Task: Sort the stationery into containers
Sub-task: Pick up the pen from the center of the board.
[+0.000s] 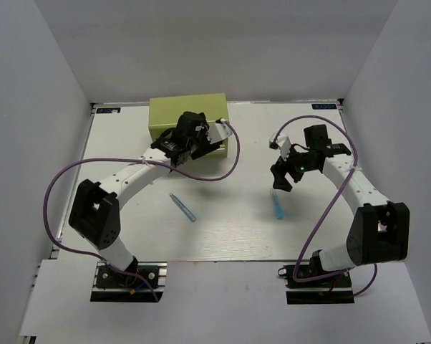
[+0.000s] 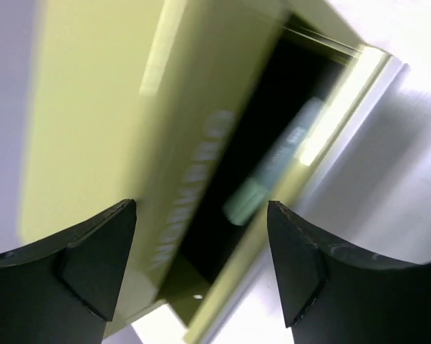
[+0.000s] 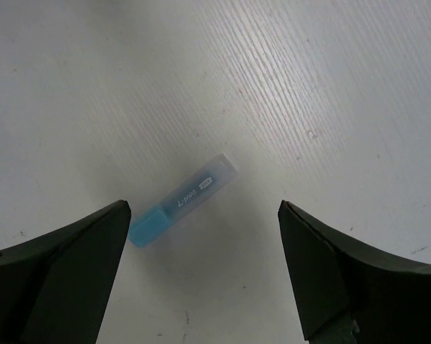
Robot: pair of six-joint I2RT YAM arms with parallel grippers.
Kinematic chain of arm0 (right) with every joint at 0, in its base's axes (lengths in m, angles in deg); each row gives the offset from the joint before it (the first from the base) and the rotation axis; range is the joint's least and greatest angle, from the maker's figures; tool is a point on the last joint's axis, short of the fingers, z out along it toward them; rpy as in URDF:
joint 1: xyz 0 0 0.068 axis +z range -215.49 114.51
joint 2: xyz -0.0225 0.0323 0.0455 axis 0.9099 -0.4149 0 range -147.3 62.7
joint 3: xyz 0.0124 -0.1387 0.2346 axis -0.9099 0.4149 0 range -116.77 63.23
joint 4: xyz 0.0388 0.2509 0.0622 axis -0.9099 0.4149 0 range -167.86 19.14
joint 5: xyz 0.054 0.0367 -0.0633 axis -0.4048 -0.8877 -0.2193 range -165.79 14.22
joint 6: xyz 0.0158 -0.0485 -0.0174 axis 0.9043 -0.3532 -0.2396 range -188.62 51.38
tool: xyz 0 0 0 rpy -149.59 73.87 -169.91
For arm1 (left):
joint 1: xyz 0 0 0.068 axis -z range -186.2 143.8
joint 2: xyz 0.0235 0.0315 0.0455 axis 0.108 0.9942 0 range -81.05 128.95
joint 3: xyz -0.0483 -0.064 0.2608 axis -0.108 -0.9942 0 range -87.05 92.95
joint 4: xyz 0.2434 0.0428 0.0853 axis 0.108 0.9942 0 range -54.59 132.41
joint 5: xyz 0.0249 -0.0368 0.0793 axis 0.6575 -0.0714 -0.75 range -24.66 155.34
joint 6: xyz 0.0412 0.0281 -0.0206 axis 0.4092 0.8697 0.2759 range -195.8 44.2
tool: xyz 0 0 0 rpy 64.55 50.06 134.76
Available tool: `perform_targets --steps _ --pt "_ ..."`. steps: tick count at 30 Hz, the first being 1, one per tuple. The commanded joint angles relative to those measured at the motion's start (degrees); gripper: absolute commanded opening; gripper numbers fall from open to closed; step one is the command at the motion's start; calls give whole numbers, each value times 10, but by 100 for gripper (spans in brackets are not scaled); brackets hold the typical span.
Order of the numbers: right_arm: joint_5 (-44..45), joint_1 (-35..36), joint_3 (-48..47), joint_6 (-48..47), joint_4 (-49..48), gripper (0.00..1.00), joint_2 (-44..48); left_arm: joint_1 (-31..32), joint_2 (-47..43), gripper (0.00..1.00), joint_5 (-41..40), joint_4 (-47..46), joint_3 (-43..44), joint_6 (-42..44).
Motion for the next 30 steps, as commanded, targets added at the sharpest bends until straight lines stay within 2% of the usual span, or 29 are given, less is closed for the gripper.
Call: perform_targets --steps 1,5,6,8,9,15,16,17,18,19,21,22,24,25,30 --pt "49 9 8 53 -27 90 7 -8 -58 84 -51 -76 12 -9" --pt "97 18 19 104 -52 90 15 -2 -93 90 -57 -5 54 -103" --pt "115 17 24 109 -55 90 18 -2 -113 91 -52 13 54 -162" --pt "114 18 35 113 -59 90 37 -2 -147 91 -45 47 43 -224" --pt "107 17 40 116 -59 90 46 -9 -165 91 -39 55 30 -304" --pt "115 19 62 206 -83 90 54 -14 -323 91 -28 114 -125 -555" --pt "116 20 65 207 -85 90 56 -14 -342 91 -28 114 -171 -632" --pt "118 21 71 210 -92 86 58 -14 -361 91 -19 114 -195 -670" --pt "119 31 73 211 -94 72 59 -14 -381 91 -19 114 -219 -712" --pt "119 38 74 210 -91 66 58 -14 -417 90 -19 114 -265 -798" --pt "130 60 81 218 -85 54 54 -14 -448 88 -24 114 -306 -866" --pt "139 65 85 223 -86 52 42 -14 -474 88 -24 114 -339 -915" --pt "180 76 92 244 -90 50 29 -14 -494 88 -24 114 -382 -946" --pt "192 77 92 260 -90 45 5 -14 -502 88 -17 106 -392 -955" --pt "224 88 105 281 -101 48 -29 -14 -492 88 -23 126 -400 -985"
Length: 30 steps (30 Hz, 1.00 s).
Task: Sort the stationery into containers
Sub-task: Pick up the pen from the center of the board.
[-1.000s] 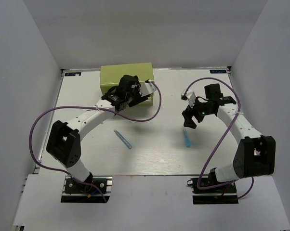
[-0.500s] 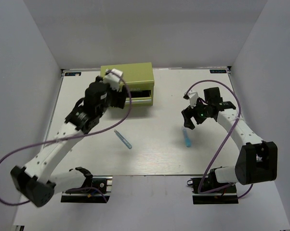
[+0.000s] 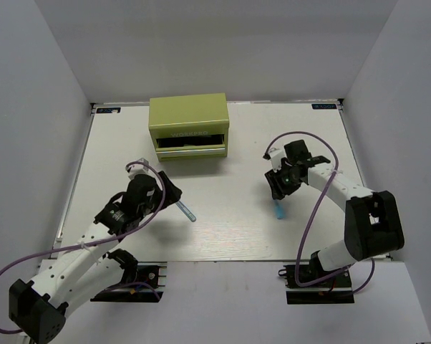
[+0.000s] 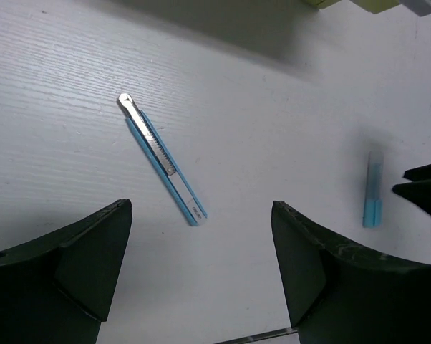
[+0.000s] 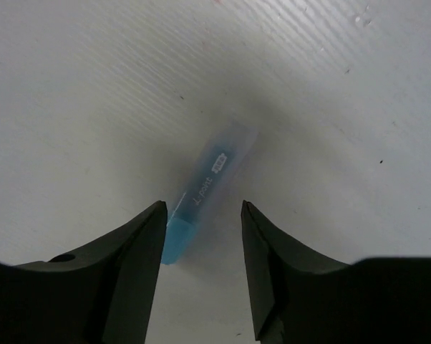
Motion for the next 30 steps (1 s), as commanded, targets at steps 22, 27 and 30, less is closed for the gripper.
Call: perform_targets --steps 22,27,30 --pt "100 41 77 11 -81 33 -63 -2 -11 90 -1 15 -23 -130" --pt "44 38 47 -93 -32 3 -19 -2 -22 90 4 3 -35 -147" --pt "-2 40 -50 -200 15 0 2 -2 -22 90 9 -4 -40 -162"
